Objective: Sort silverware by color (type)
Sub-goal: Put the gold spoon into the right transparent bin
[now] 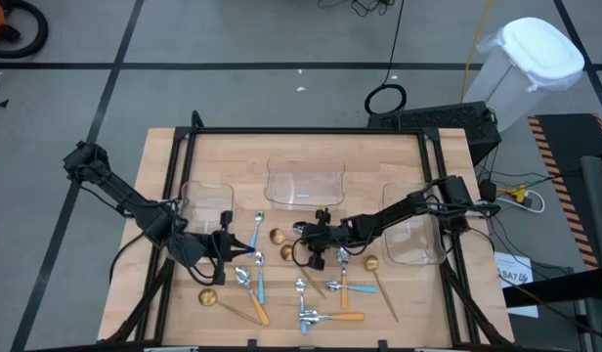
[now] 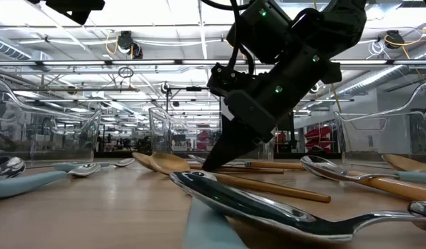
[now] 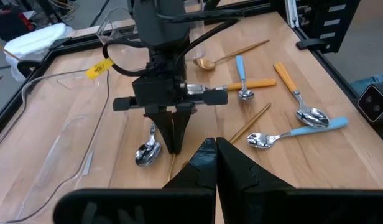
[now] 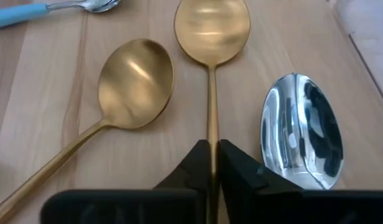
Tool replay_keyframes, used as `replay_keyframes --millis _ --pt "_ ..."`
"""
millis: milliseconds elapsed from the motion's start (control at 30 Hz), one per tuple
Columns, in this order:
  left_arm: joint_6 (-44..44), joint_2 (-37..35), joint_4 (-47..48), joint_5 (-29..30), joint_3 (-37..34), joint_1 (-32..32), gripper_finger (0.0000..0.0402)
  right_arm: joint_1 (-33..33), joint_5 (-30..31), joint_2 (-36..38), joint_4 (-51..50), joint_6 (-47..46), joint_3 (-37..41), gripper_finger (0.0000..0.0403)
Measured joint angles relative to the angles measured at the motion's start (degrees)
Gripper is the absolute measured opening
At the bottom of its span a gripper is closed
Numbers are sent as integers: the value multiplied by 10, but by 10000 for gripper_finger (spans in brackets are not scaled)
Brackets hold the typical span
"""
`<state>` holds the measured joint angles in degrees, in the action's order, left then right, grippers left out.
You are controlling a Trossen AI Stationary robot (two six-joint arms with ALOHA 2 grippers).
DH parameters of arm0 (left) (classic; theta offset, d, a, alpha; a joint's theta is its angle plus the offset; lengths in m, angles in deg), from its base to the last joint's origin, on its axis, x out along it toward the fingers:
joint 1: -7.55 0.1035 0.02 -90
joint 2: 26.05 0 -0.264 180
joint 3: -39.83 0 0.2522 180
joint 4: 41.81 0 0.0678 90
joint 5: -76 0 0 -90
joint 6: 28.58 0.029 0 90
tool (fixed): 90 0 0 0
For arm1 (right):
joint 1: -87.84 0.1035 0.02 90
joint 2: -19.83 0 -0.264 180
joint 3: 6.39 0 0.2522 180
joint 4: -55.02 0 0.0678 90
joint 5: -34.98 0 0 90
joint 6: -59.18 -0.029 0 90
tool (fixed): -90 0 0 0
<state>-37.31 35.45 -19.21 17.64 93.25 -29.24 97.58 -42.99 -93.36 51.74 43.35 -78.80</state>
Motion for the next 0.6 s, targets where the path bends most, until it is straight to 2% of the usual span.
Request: replay_keyframes --millis 233,600 --pt "0 0 0 0 0 0 1 1 -1 10 16 17 1 12" --pt "-2 0 -4 0 0 0 1 7 18 97 12 50 2 12"
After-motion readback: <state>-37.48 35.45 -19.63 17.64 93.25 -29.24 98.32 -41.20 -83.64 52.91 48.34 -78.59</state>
